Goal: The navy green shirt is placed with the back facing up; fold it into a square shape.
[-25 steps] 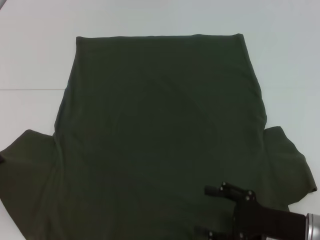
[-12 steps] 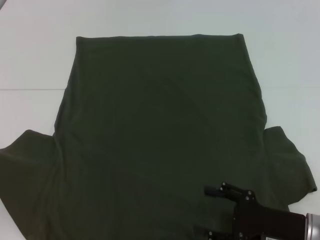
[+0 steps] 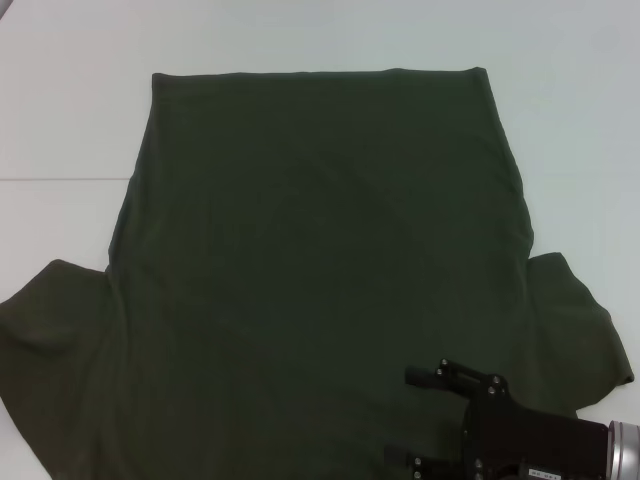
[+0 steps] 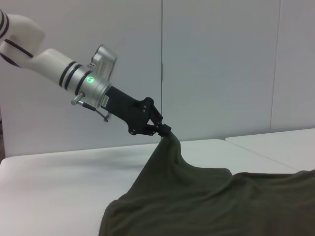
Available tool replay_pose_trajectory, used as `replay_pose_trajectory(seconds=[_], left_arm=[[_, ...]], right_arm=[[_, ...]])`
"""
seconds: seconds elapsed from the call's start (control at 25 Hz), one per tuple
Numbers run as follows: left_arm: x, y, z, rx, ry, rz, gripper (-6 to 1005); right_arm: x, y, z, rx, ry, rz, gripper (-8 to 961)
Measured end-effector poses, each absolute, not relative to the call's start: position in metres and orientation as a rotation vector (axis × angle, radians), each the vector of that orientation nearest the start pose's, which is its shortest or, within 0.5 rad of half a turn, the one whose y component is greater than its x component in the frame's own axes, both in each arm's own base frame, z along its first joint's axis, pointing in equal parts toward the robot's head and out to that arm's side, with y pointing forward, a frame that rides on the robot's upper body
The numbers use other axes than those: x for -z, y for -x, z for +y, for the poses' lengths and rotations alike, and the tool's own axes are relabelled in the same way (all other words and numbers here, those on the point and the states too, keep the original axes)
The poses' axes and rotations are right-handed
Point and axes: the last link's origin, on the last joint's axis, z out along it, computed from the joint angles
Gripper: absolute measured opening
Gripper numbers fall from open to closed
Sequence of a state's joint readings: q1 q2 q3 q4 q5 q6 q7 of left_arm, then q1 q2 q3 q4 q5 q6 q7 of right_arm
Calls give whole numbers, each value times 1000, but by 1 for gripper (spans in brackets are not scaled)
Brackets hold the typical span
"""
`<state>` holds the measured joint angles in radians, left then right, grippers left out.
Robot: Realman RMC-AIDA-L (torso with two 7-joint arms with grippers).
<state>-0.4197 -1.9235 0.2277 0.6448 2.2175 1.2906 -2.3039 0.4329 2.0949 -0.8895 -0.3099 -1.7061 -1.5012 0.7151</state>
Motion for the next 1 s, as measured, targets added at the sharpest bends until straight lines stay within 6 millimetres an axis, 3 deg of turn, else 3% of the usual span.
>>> replay_pose_trajectory(seconds=[0.44, 1.0], left_arm=[[-114, 397, 318, 800, 1566, -1830, 38], [-100, 355, 323, 1037, 1823, -1748, 37]], right_arm=[[65, -281, 270, -828, 2667, 222, 896], [65, -282, 268, -834, 2663, 232, 897]])
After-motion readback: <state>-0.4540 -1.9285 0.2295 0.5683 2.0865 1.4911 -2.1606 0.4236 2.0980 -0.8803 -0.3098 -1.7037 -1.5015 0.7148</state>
